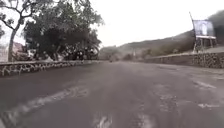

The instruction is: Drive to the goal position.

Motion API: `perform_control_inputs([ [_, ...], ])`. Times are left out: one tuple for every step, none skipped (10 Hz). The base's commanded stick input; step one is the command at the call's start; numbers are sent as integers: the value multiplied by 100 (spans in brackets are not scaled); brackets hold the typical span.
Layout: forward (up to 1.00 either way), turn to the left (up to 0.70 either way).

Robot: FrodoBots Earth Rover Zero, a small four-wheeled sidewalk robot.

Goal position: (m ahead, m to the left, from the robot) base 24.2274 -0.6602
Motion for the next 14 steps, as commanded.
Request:
perform_control_inputs([
  [70, 0],
  [70, 0],
  [70, 0],
  [70, 0],
  [70, 0],
  [70, 0],
  [70, 0],
  [70, 0],
  [70, 0],
  [70, 0],
  [70, 0],
  [70, 0],
  [70, 0],
  [70, 0],
])
